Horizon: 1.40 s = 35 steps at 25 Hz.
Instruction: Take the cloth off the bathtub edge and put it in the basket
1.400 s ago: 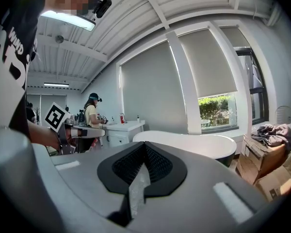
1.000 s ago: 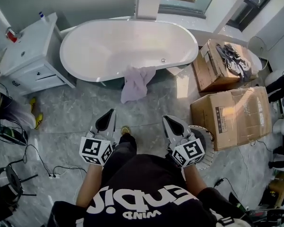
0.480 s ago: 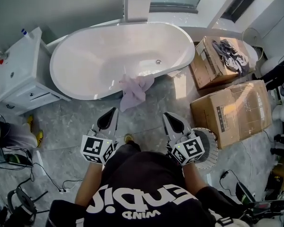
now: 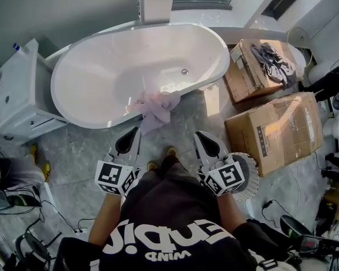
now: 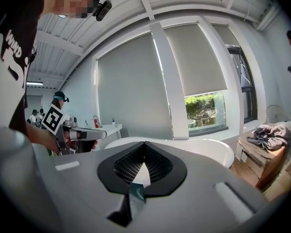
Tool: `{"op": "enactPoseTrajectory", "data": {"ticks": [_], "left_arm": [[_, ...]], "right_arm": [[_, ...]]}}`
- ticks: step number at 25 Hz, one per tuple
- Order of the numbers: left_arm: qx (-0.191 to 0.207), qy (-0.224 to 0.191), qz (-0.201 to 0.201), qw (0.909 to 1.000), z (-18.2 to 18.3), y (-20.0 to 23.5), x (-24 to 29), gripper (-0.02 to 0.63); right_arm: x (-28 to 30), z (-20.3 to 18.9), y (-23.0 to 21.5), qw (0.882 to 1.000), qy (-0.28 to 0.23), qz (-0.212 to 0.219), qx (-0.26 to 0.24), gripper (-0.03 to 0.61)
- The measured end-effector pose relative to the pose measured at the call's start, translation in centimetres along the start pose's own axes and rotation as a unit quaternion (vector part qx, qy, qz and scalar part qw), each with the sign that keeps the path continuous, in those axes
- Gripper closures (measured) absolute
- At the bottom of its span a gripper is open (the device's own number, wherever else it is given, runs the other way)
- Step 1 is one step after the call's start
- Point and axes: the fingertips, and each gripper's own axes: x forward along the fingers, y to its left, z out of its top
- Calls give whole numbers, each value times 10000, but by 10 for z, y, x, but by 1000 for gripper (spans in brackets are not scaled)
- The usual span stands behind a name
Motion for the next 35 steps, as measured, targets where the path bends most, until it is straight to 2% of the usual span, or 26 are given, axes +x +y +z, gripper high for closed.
{"op": "enactPoseTrajectory", "data": {"ticks": [7, 19, 27, 35], "left_arm": [[183, -73, 76, 9998, 17, -2, 42, 615], [333, -179, 533, 9979, 43, 5, 84, 617], [218, -171, 755, 9968, 45, 12, 92, 617], [255, -108, 660, 9974, 52, 30, 100, 617]], "right_arm": [[26, 3, -34, 9997, -7, 211, 74, 569], [76, 25, -78, 9971, -161, 745, 54, 569], [95, 27, -82, 9946, -26, 1038, 8, 569], [120, 41, -74, 9942, -116, 1067, -12, 569]]}}
